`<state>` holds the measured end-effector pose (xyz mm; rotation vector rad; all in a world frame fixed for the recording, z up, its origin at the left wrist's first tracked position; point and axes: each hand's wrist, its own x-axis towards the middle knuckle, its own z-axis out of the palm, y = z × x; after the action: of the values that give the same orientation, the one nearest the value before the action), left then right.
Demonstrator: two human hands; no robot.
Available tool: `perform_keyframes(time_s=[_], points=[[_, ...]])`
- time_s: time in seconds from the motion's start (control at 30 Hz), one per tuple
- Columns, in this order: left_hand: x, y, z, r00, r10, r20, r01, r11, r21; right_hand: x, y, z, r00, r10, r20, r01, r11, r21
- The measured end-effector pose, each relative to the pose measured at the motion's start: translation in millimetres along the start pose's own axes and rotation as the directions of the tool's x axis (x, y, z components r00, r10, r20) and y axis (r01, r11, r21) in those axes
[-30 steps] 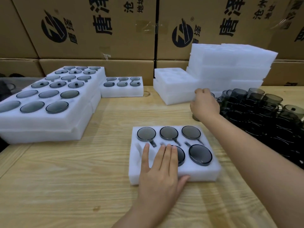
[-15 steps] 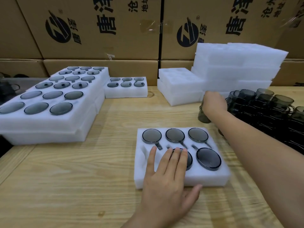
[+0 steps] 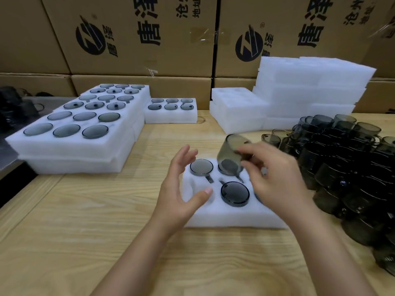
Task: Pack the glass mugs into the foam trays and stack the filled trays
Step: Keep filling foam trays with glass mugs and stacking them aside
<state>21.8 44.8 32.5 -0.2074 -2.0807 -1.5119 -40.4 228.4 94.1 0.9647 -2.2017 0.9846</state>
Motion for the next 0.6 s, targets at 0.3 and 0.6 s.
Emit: perform_keyframes(time_s=[0.3, 0.6], points=[[-2.6, -5.1, 4.5, 0.996, -0.085, -0.042, 0.090, 0.986, 0.139, -32.2, -15.6, 35.3, 0.997, 0.044, 0.066, -0.061, 0.955, 0.289], [-12.0, -1.4, 26.6, 0.988, 0.029, -0.153, 0.005, 0.976, 0.216, -38.9, -33.3, 58.4, 0.924, 0.379, -0.053, -0.348, 0.890, 0.295]])
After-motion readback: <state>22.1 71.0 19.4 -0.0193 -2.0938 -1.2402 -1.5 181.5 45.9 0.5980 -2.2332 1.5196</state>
